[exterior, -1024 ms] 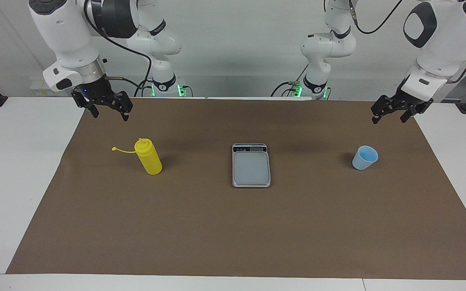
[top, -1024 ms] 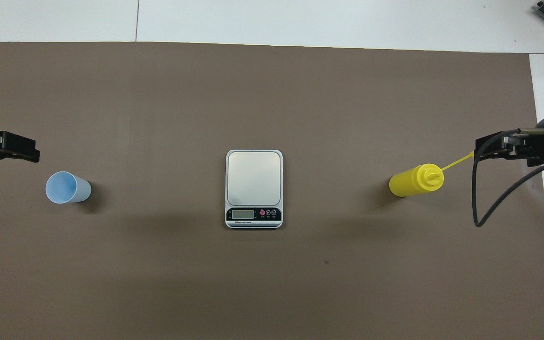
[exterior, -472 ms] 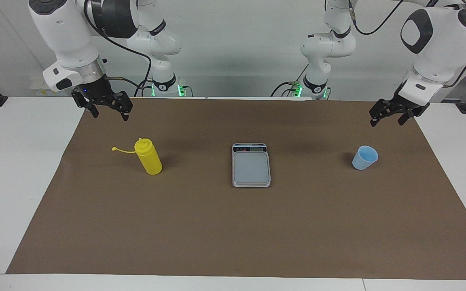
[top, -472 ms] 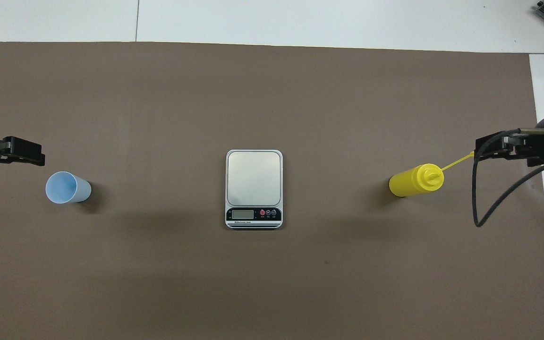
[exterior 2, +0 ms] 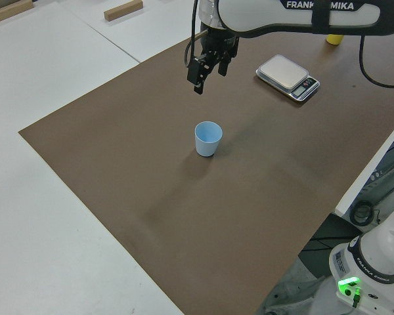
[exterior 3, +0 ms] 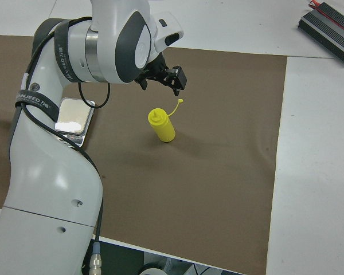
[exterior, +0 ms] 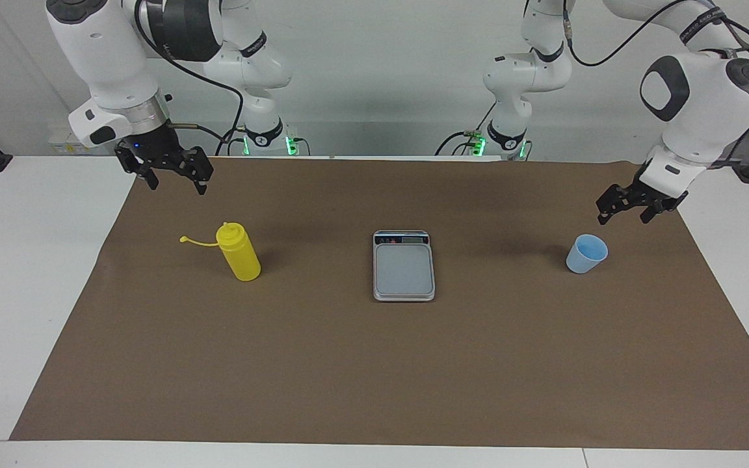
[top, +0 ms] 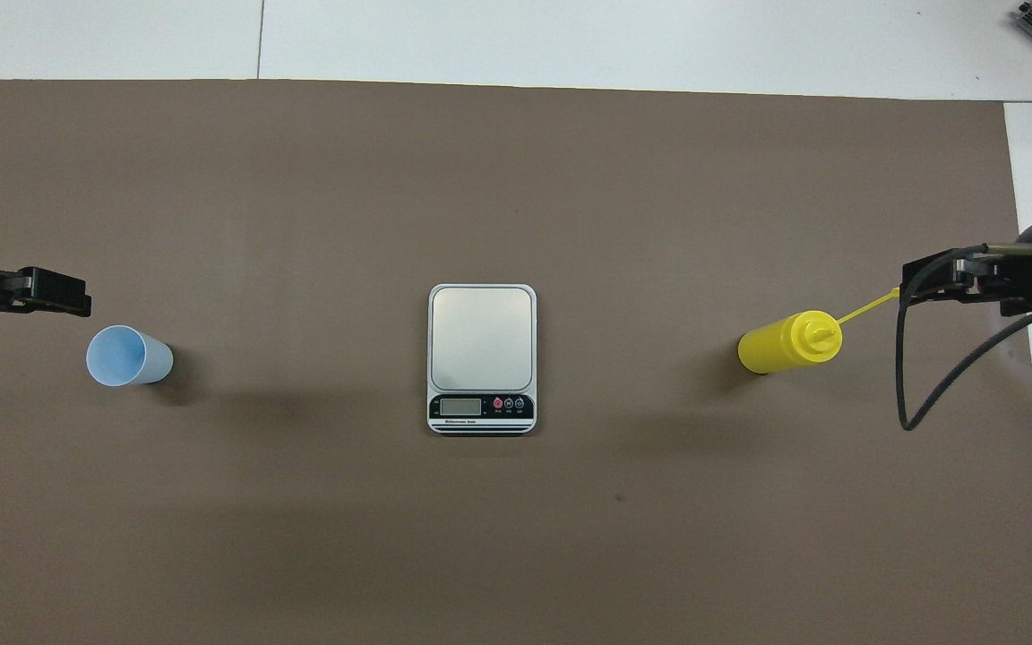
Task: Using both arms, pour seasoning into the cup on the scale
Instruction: 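Lower the left gripper onto the blue cup and grasp it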
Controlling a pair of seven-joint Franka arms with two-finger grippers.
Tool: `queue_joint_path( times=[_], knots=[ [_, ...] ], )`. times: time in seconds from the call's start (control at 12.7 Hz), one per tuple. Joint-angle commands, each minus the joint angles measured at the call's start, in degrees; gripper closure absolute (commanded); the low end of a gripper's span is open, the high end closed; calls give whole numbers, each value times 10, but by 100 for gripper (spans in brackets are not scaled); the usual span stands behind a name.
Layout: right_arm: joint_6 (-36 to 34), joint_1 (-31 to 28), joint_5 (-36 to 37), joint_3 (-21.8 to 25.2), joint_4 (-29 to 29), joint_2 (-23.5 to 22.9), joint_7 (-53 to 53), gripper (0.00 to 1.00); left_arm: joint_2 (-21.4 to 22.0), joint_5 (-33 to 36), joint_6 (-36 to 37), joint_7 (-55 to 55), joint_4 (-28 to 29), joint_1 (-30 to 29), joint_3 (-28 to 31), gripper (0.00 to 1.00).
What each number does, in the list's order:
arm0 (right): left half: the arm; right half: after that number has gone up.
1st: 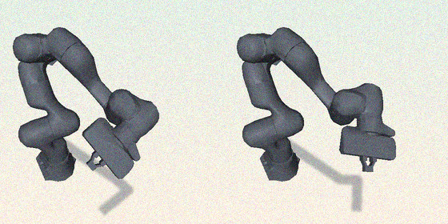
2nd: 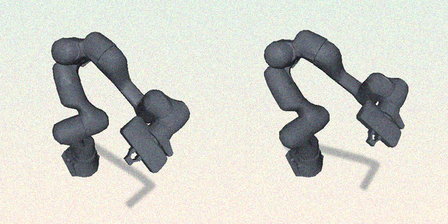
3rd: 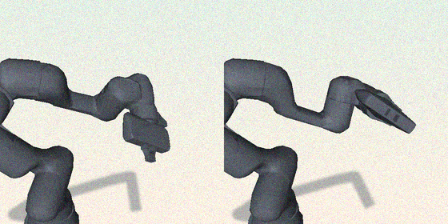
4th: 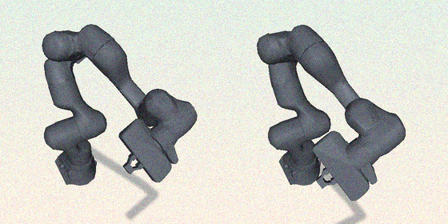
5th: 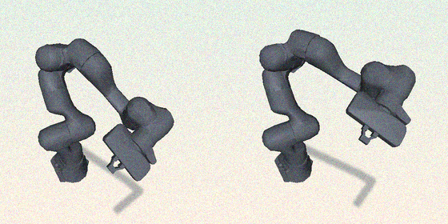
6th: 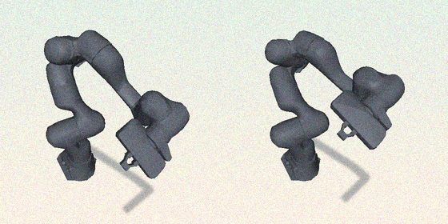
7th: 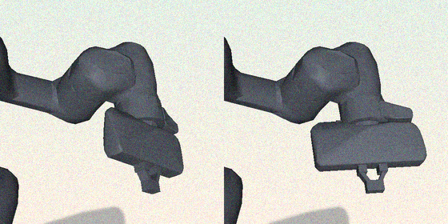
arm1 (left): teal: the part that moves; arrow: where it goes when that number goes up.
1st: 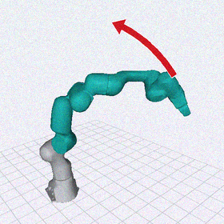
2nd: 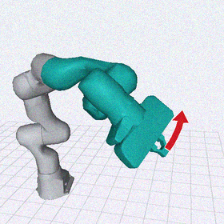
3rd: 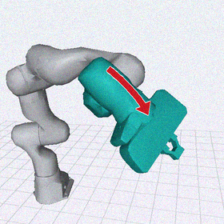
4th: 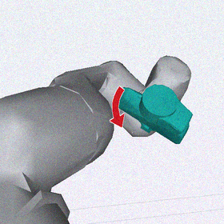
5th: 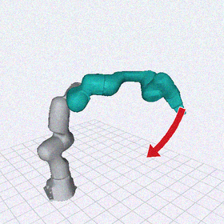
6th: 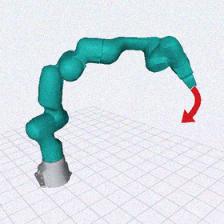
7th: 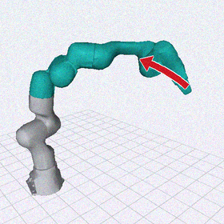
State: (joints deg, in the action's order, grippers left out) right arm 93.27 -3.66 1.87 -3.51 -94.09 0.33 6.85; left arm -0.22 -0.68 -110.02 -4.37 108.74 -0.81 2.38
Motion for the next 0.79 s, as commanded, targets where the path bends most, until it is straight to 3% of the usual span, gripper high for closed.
queue_joint_path(
  times=[0.0, 0.16, 0.47, 0.71],
  knots=[
    [8, -7, 2, -2, -15, 13, -16, 0, 8, -8, -91, -11, 75, -2, -2, 0],
    [8, -7, 2, -2, -15, 13, -16, 0, -1, -8, -120, -13, 97, 1, -2, 0],
    [8, -7, 2, -2, -15, 13, -16, 0, 19, -8, -204, -13, 189, 3, -2, 0],
    [7, -7, 2, -2, -15, 13, -16, 0, 17, -8, -229, -11, 204, 6, -2, 0]
  ],
)
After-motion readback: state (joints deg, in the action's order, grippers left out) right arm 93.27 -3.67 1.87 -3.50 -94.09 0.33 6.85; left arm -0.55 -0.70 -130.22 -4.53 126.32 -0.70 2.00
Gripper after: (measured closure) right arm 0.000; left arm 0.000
